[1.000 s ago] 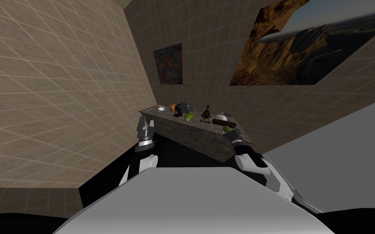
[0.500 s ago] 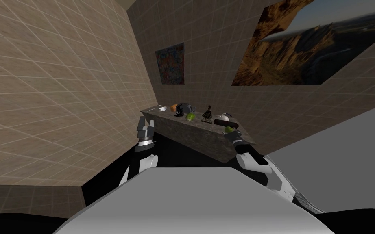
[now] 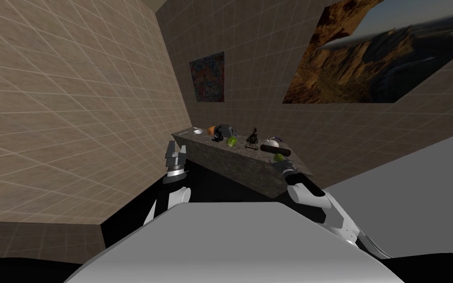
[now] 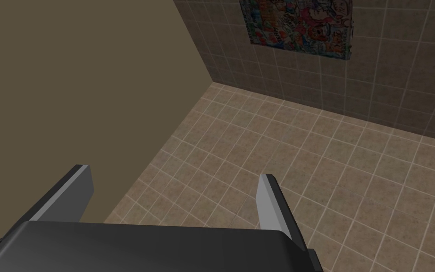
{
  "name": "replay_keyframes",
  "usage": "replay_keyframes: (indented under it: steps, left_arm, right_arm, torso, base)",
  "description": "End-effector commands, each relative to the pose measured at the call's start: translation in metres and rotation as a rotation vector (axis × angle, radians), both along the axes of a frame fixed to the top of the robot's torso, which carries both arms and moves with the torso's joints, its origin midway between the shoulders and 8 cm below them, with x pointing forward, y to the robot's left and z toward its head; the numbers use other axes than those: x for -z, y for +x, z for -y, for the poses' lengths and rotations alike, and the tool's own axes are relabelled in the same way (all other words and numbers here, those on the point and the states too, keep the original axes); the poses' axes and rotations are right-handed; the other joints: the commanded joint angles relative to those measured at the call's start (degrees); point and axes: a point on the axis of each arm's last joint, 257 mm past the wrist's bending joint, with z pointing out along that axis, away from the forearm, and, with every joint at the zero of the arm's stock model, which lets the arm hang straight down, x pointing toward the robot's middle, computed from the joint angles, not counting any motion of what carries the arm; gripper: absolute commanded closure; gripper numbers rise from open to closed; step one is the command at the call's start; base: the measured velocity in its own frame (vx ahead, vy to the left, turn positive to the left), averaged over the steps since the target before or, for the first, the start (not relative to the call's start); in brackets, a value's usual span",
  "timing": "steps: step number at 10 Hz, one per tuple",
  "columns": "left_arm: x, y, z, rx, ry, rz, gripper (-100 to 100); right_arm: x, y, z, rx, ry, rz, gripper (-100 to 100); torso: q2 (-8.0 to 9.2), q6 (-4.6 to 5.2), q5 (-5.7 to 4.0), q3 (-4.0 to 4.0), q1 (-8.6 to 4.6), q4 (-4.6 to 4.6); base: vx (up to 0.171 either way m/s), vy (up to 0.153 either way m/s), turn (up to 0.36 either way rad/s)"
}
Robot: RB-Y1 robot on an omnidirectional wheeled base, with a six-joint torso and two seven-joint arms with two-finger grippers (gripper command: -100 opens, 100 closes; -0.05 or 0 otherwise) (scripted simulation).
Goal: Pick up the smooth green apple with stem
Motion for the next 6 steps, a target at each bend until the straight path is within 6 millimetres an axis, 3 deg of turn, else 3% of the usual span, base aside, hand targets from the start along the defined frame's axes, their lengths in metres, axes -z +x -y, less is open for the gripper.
replay_keyframes:
  steps: [1, 6]
  left_arm:
    - [0.000, 0.000, 0.000, 0.000, 0.000, 0.000, 0]
    - [0.000, 0.000, 0.000, 0.000, 0.000, 0.000, 0]
  right_arm:
    - [0.010, 0.001, 0.010, 0.026, 0.067, -0.030, -100]
    - [0.029, -0.005, 0.021, 0.088, 0.218, -0.079, -100]
  torso:
    - [0.00, 0.00, 0.00, 0.00, 0.00, 0.00]
    - [-0.08, 0.00, 0.01, -0.05, 0.03, -0.02]
  base:
    - [0.025, 0.041, 0.028]
    - [0.025, 0.033, 0.009]
